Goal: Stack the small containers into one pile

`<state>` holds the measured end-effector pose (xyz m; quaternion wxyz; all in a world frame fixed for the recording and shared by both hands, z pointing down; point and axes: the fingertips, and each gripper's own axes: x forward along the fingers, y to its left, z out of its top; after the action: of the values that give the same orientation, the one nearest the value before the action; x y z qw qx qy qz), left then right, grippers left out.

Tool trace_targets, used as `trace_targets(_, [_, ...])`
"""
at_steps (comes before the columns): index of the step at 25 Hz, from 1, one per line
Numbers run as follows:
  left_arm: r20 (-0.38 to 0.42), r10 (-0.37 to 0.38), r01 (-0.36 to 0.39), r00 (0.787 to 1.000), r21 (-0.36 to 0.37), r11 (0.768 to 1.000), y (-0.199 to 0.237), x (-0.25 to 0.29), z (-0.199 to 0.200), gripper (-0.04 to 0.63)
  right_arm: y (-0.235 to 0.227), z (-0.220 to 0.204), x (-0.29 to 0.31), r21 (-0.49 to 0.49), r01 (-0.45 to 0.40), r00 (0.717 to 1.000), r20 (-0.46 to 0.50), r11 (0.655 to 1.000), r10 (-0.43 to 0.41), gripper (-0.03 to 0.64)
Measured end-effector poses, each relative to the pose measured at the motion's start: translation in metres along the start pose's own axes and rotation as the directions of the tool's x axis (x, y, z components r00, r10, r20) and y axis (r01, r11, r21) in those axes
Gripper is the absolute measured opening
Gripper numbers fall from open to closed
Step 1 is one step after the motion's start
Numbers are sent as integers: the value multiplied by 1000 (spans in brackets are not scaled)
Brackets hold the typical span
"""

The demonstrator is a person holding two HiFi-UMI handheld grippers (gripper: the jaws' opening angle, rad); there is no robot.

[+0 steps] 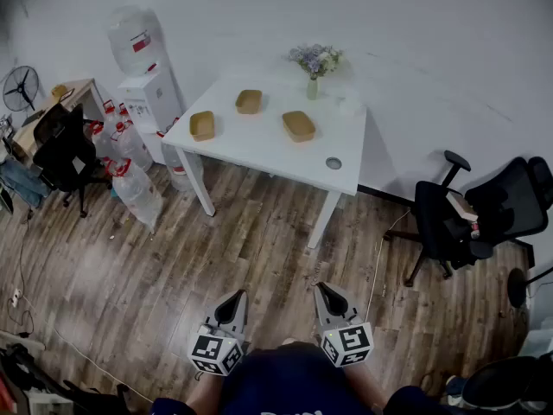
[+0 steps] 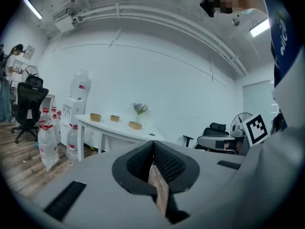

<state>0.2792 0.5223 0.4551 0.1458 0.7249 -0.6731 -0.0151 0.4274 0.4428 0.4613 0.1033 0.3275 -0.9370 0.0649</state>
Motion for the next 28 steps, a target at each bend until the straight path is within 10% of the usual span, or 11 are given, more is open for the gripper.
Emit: trace_targets(28, [-53, -24, 21, 998, -55, 998, 40, 66, -18, 20, -38, -16, 33, 73, 52, 998, -27, 996, -50, 57])
